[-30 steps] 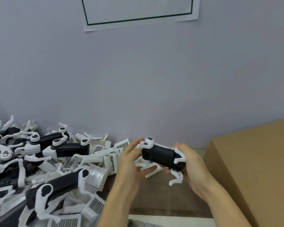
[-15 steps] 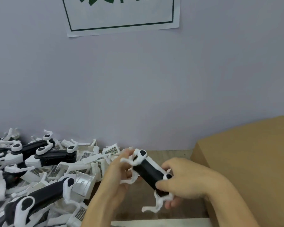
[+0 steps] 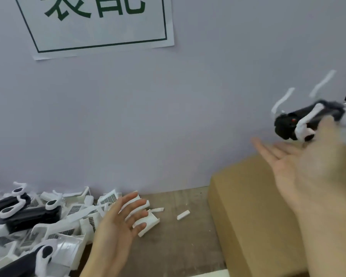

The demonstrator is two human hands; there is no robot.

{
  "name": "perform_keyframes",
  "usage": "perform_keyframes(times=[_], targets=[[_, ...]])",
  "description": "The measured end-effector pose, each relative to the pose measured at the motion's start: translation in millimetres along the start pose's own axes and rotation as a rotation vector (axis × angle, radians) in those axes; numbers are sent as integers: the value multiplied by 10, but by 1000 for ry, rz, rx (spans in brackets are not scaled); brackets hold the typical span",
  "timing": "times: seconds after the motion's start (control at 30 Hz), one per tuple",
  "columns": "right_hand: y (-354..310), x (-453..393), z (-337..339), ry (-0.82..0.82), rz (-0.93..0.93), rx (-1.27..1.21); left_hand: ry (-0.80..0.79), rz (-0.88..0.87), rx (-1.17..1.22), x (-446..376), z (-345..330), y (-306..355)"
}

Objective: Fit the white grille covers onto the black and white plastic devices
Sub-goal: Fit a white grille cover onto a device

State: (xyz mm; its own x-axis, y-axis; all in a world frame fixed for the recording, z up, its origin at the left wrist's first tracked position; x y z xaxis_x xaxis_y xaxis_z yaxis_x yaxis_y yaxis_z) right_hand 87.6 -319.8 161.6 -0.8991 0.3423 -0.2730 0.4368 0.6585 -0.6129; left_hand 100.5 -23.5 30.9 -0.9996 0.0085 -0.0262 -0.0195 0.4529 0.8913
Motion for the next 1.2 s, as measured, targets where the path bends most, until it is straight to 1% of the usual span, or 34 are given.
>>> perform_keyframes(times=[0.07, 0.1, 0.17, 0.2, 0.27, 0.33, 0.37, 0.4, 0.5, 0.57, 0.63, 0.67, 0.73, 0.8, 0.87, 0.9, 0.97, 1.03, 1.1, 1.13, 1.17, 1.2], targets=[[63, -12, 62, 37, -99, 66, -8, 26, -48, -3, -33, -15], [140, 5, 58, 5, -201, 169, -6, 32, -66, -3, -53, -23], [359, 61, -5, -163, -414, 534, 22, 29, -114, -9, -73, -38], [492, 115, -68, -267, -486, 721, 43, 18, -148, -11, -81, -42], [824, 241, -173, -493, -564, 1005, 99, -1, -235, -17, -79, -57], [1216, 413, -244, -683, -575, 1189, 159, -5, -358, -36, -55, -73], [1425, 501, -255, -743, -565, 1212, 182, -11, -422, -50, -41, -87], [1608, 590, -255, -766, -556, 1192, 205, -23, -481, -62, -32, -97], [1972, 776, -185, -756, -495, 1128, 276, -84, -711, -46, -49, -85], [2073, 788, -128, -777, -462, 1180, 313, -152, -901, 4, -90, -21], [2108, 759, -98, -758, -465, 1160, 298, -187, -1087, 18, -101, 89], [2115, 748, -92, -749, -475, 1133, 276, -177, -1212, 3, -90, 174], [2129, 751, -92, -747, -492, 1110, 213, -80, -1509, -76, -60, 423], [2150, 767, -86, -762, -498, 1091, 166, 32, -1720, -202, -23, 726], [2160, 779, -90, -764, -499, 1077, 187, 128, -1910, -315, 67, 1019], [2170, 781, -91, -761, -498, 1073, 205, 194, -2039, -361, 151, 1149], [2185, 790, -88, -757, -506, 1073, 183, 407, -2255, -400, 403, 1368], [2201, 789, -85, -758, -507, 1071, 100, 659, -2340, -397, 676, 1550], [2211, 784, -82, -758, -510, 1057, -8, 896, -2334, -350, 922, 1654], [2212, 781, -84, -756, -514, 1048, -58, 966, -2309, -321, 1045, 1656], [2218, 777, -84, -753, -515, 1040, -87, 978, -2296, -294, 1165, 1631], [2224, 775, -84, -751, -515, 1033, -83, 939, -2304, -264, 1276, 1597]])
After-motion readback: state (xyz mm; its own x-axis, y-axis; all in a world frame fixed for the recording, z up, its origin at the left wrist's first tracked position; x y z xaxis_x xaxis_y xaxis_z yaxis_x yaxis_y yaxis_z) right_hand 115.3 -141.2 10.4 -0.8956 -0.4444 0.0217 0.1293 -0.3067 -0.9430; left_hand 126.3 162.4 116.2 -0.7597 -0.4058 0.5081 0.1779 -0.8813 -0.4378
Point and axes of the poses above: each hand's wrist, its own x-axis away from the middle knuckle, its own z-axis out of the back of the hand, y = z × x, the point moved 1 cm from there along -x, towards the middle knuckle, and after that the axes turned 12 degrees about -y, right-handed, at the moved point
